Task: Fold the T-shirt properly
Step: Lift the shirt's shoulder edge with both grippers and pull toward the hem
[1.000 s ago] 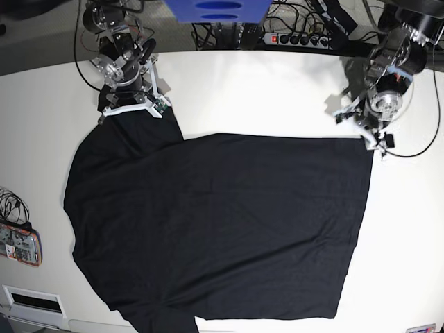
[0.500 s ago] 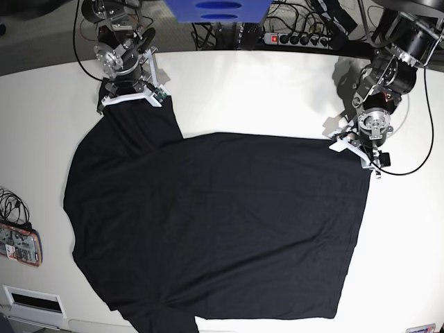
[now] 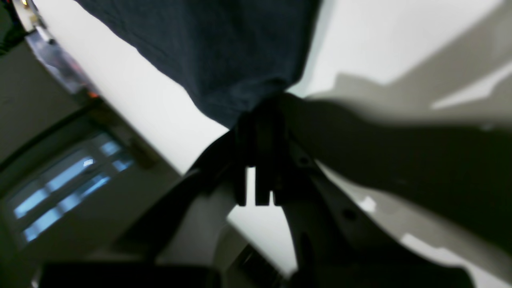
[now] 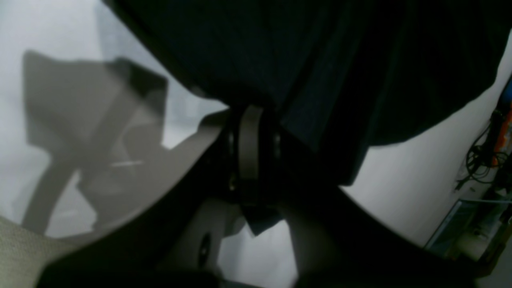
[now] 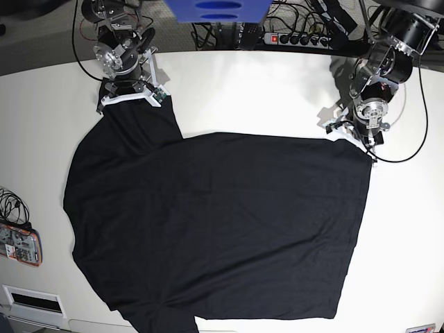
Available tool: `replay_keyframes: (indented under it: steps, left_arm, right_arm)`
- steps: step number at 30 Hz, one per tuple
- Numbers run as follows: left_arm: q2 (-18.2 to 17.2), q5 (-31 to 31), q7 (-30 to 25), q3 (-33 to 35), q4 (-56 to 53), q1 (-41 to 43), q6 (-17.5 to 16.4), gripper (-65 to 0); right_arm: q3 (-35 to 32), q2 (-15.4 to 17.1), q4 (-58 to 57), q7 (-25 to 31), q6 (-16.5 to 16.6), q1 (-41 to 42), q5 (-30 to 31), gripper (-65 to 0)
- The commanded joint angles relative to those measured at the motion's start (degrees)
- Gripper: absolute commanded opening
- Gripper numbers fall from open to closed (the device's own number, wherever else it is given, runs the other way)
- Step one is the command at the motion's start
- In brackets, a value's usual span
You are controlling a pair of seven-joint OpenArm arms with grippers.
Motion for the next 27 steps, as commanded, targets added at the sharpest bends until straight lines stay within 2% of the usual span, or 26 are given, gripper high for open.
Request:
replay_keyframes:
  steps: [1,6,12,15,21,27]
  left_arm:
    - [-0.42,-0.83,-0.47,-1.26,2.02,0.96,-0.82,-65.0]
    - [1.69,-0.83,-0.56,-6.35,7.03,1.66,-0.82,-65.0]
    - [4.5,-0.83,-0.73,-11.8,7.91,1.58,-0.82,-65.0]
    - [6.17,-0.04,-3.46,-14.44,8.79,1.58,-0.73,-65.0]
    - [13.82,1.28,-11.81,-23.32,8.53,1.31,-0.73,-65.0]
    - [16.72,3.12,-13.92,-26.31,5.27,-3.61,-0.73,-65.0]
  right_arm:
    - [0.12,0.33,0.9,-0.61,0.79,-0.47,0.82,-65.0]
    - [0.21,0.33,1.43,-0.7,0.79,0.85,0.73,-65.0]
    - [0.83,0.33,2.05,-0.35,0.7,3.93,0.64,-65.0]
    - [3.55,0.33,1.96,2.29,0.61,6.04,0.82,-65.0]
    - [9.18,-1.78,1.78,4.49,0.61,11.58,0.82,-65.0]
    - [9.18,-1.78,1.34,4.49,0.61,20.37,0.82,-65.0]
